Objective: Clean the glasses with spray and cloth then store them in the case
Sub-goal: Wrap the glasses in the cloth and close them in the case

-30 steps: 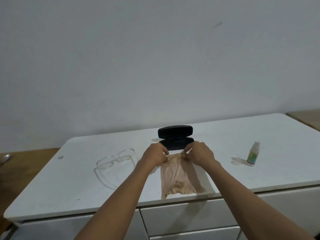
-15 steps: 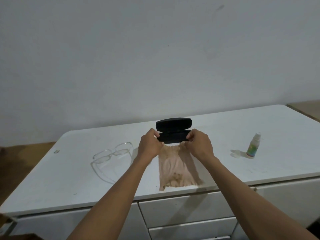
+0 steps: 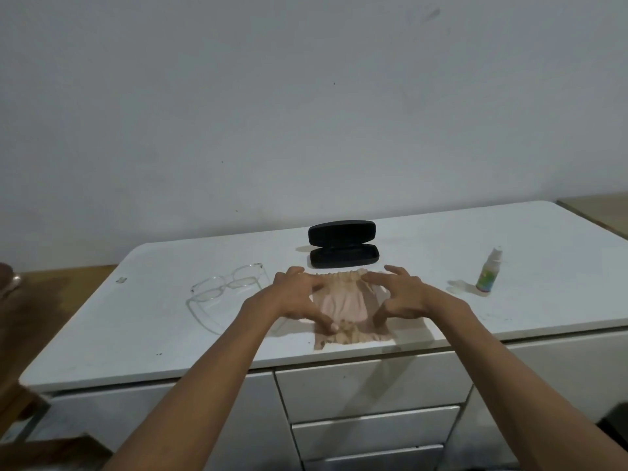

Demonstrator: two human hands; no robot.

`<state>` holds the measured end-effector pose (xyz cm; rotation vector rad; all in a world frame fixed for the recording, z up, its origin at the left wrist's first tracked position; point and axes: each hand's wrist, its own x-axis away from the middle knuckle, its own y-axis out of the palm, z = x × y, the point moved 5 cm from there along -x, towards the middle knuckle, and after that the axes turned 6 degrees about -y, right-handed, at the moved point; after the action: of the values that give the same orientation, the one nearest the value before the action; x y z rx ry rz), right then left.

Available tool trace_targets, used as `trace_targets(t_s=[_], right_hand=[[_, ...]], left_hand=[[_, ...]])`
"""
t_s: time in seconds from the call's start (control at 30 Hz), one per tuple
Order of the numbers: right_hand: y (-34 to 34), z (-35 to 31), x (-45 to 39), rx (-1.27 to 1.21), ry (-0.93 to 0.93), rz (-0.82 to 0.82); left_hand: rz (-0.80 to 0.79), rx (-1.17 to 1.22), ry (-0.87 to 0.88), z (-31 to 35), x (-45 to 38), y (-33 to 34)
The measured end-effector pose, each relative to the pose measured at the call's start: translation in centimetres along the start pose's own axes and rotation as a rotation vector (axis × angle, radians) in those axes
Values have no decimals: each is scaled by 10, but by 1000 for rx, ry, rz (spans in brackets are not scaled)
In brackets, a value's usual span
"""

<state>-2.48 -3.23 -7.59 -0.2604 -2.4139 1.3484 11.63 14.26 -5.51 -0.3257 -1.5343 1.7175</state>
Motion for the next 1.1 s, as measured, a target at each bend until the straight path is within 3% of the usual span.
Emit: trace_targets(t_s=[0.27,0.5,0.67,0.83,1.1], right_hand=[[4,-3,6,225,-14,-83],[-2,-9,12,257,28,-118],[-11,-40,8,92,-135,130],[-1,-86,-10,46,-331,362],[33,-149,-46,122,-460,335]], left_hand=[[-77,-221,-27,-3,11,9],[-58,-217,28,-12,5,15],[207,45,142,-15,21,-8],[502,138,163,-54,55,-24],[695,119,58,-147,107,-18]])
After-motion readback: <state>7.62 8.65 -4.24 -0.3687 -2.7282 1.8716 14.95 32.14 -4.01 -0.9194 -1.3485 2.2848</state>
